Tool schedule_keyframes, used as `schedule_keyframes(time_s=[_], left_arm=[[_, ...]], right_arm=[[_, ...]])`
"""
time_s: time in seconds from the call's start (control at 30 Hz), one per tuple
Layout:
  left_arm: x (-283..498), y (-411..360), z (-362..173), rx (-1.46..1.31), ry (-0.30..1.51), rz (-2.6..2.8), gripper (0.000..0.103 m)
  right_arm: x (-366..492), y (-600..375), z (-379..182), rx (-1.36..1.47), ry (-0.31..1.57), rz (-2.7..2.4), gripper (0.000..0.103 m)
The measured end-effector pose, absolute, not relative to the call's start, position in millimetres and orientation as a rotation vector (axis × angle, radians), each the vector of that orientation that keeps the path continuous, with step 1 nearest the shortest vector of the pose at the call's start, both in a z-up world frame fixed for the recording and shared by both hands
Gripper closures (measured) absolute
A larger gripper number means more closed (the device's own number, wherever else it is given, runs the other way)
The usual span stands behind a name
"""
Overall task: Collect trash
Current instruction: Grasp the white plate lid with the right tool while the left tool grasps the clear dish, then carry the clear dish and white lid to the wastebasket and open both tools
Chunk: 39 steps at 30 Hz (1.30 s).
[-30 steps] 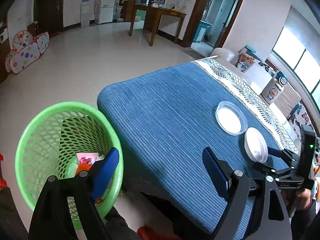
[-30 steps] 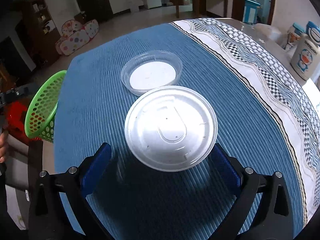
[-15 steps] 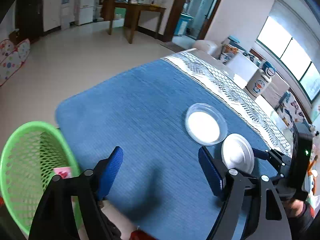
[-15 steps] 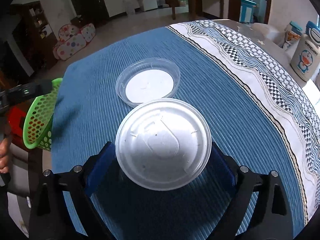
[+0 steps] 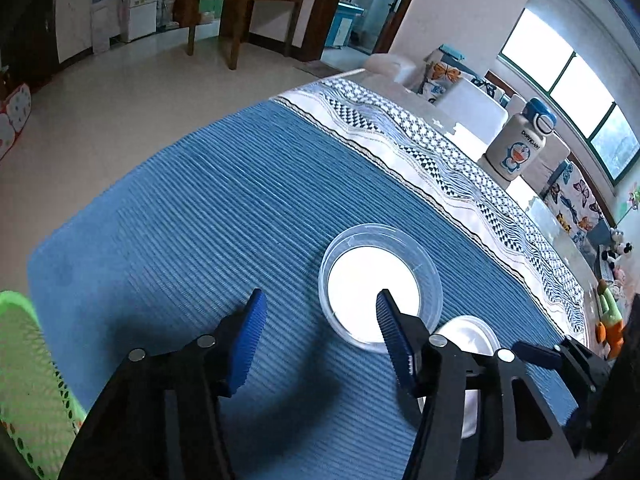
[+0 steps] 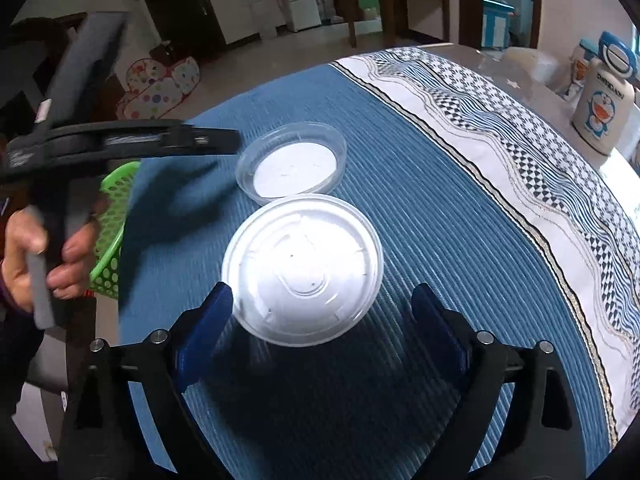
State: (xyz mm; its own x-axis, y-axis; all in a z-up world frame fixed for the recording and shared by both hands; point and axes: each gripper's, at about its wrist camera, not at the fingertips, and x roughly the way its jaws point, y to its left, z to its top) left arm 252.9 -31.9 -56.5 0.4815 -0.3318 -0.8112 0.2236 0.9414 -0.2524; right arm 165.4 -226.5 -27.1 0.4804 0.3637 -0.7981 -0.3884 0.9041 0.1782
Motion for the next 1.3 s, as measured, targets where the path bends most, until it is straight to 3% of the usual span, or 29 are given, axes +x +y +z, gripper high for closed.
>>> schedule_keyframes(time_s=[0.33,0.4,0.47,0.83,0.9,1.3], left_arm=[[269.6,-41.9,-79.6,-0.116,1.065,-0.322,0.076],[269.6,-41.0,-79.9,-0.109,1.061,-0.311,0.091],[270.4,-40.3,-80.7,-0.126,1.067,-0.313,0.099],[244.6,-13.1,-53.8,-0.151,0.995,-0.282,0.099],[237.4,0.1,-46.0,-0.164,0.978,-0.266,0.099],[161.6,130.9,1.1,-0.244,0.836,-0.071,0.099]], right_arm=[[170.5,-219.0,-36.7,-0.047,0.99,0.482,0.009],[171.2,-215.7,-38.8,-0.056,0.993,0.483,0.009],[172.3,-213.4,-40.4,-0.061,0.996,0.482,0.008],[181.8,-190.8,-52.8,-0.146,0.988,0.44,0.005],[181.7,-190.4,-52.1,-0.14,0.984,0.433,0.011],[162.5,-181.6,-22.3,-0.1,0.924,0.471,0.012]])
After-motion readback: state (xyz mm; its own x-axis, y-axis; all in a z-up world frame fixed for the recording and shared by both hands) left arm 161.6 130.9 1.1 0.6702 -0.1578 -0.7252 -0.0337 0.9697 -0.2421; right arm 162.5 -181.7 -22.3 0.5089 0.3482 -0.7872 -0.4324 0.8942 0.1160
